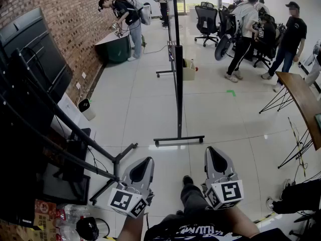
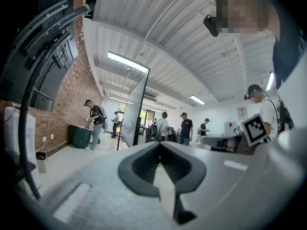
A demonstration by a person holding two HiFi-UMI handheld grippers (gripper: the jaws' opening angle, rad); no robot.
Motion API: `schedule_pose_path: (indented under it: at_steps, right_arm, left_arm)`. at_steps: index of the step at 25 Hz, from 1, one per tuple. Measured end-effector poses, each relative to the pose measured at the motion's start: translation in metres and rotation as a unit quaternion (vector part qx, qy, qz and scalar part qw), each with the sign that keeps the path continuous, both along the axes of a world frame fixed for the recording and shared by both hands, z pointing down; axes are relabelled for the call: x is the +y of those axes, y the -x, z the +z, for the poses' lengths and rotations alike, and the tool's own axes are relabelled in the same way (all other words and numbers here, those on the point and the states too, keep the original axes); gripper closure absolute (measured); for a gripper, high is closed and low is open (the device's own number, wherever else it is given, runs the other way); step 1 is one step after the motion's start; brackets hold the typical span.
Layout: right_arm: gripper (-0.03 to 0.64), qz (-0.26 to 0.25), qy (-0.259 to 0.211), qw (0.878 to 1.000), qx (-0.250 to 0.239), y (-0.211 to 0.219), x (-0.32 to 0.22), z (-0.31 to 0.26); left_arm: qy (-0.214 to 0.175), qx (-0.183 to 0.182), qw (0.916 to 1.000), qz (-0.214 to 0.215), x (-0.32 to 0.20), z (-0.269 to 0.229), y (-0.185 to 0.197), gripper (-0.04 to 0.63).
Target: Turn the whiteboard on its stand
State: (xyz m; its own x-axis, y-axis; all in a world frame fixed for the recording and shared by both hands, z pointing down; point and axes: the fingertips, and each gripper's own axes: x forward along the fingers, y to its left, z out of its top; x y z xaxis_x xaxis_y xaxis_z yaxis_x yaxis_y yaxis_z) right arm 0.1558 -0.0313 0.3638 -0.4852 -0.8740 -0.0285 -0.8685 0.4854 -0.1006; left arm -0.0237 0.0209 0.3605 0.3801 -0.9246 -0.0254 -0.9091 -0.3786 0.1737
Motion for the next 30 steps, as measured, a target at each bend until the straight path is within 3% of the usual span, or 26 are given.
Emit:
schedule_pose_path:
  at_steps: [6,12,19,30]
  right_arm:
    - [0.607,0.006,0.001,1.0,-0.001,0.021,-0.045,0.003]
    - [0.609,0.008,-0.012,1.0,-0.018,0.044,-0.122,0.002]
    - [0.609,0.022,-0.02,0.999,-0.027,0.066,-0.216,-0.01]
    - [0.609,0.008,-0.029,0.999,-0.028,0.082,-0.313,-0.022]
  left_arm:
    - [0.007,-0.001,1.0,-0.004,-0.03,0.008,0.023,0.591]
    - [0.005,-0.005,0.9997,-0.023,-0.095,0.01,0.056,0.591]
    - [-0.013,-0.022,0.9996,0.011,-0.181,-0.011,0.064,0.592]
    - [-0.032,-0.012,0.9988,0.034,-0.291,-0.022,0.062,0.591]
